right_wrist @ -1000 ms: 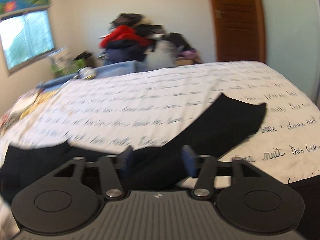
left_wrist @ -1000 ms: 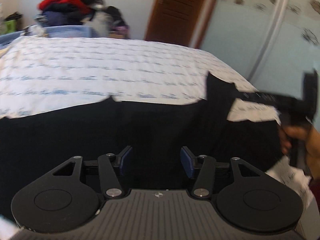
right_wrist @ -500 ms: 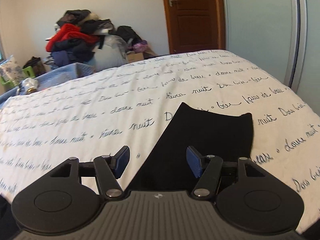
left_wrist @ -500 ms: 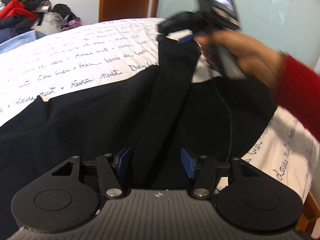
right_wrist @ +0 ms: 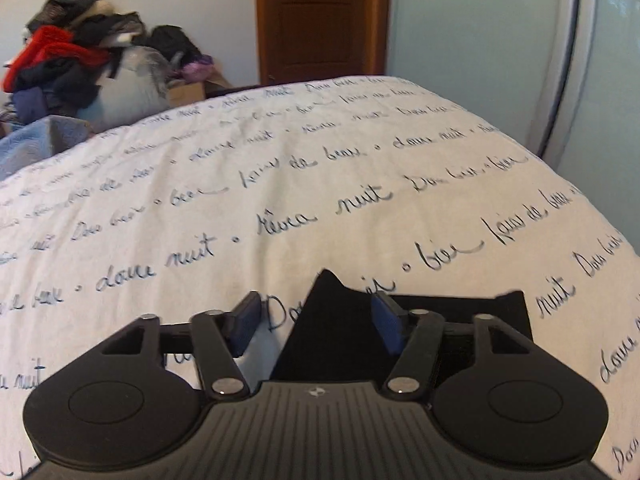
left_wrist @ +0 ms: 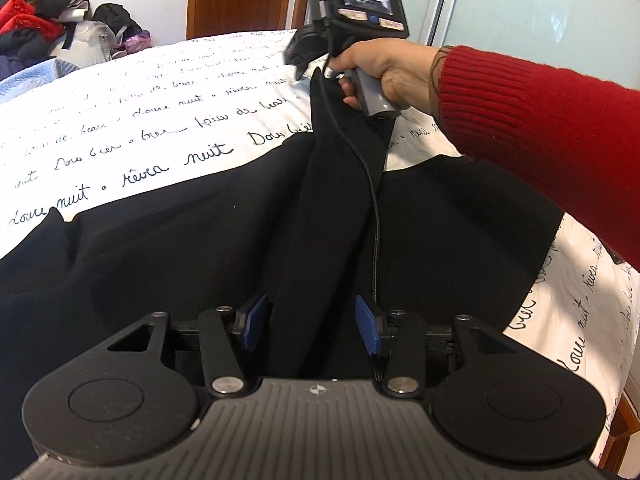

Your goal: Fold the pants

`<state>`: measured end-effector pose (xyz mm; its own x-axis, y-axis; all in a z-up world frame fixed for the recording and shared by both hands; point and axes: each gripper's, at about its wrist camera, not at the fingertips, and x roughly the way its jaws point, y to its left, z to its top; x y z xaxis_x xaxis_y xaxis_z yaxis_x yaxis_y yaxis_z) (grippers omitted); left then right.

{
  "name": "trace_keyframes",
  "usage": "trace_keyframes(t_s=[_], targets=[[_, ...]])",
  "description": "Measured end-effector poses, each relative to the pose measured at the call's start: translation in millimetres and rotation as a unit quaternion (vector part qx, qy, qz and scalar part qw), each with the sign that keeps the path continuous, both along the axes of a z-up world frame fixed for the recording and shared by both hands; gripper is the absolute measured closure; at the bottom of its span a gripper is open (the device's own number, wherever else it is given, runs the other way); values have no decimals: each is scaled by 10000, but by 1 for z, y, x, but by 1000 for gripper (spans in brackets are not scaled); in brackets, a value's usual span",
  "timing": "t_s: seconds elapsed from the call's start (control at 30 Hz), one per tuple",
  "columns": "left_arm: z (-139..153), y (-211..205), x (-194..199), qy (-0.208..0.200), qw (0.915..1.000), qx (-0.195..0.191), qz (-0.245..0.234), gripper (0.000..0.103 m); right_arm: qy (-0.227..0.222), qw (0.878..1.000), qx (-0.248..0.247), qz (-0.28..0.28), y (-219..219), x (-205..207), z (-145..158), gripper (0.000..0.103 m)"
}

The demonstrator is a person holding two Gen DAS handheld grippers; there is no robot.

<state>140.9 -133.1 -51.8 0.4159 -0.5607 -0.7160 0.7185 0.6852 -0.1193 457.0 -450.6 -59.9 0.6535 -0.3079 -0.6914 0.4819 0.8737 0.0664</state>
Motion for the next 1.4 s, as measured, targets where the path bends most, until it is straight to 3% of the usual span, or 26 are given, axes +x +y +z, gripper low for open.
trace_keyframes(t_s=[0.03,0.17,0.3,0.4,0.7,0.87,0.93,1.03,1.07,1.2,1.23,1.3,1.33,1.37,1.4], targets=[[0,-1,0,-10,10000,-8,2,54,-84,9999,129,55,-4,-3,2,76],[-1,-3,2,-94,9999,11,52,64,-462,9972,588,-1,-25,-27,10,94],[-2,-6,3,-171,9998,47,75,80,-911,9923,835,-34,-48,-66,17,95],[-1,-7,3,-207,9997,43,101,86,-1190,9883,952,-114,-65,-102,23,96],[-5,-16,-9,-558,9983,183,-32,89,-1802,9680,1614,-672,-116,-228,22,96],[-8,-21,-7,-552,9981,257,28,86,-1712,9558,2178,-986,-134,-244,-3,94],[-7,-22,-8,-562,9980,276,43,85,-1707,9471,2474,-1124,-138,-245,-14,85],[-8,-23,-9,-607,9977,310,55,83,-1892,9335,2842,-1095,-139,-244,-24,40],[-8,-23,-10,-641,9974,323,59,83,-2053,9284,2913,-1052,-138,-245,-26,32],[-9,-27,-12,-781,9962,373,38,82,-2149,9279,2879,-995,-135,-237,-29,31],[-9,-28,-12,-812,9960,384,25,82,-2120,9287,2882,-972,-135,-234,-32,34],[-10,-30,-12,-860,9955,400,17,81,-2064,9297,2898,-956,-135,-229,-34,58],[-10,-31,-12,-876,9953,414,27,80,-2042,9280,2960,-976,-136,-228,-36,77],[-10,-33,-12,-895,9951,430,37,79,-2043,9259,3017,-1001,-137,-228,-38,89],[-9,-34,-12,-916,9948,439,35,80,-2070,9247,3035,-1000,-137,-230,-39,93]])
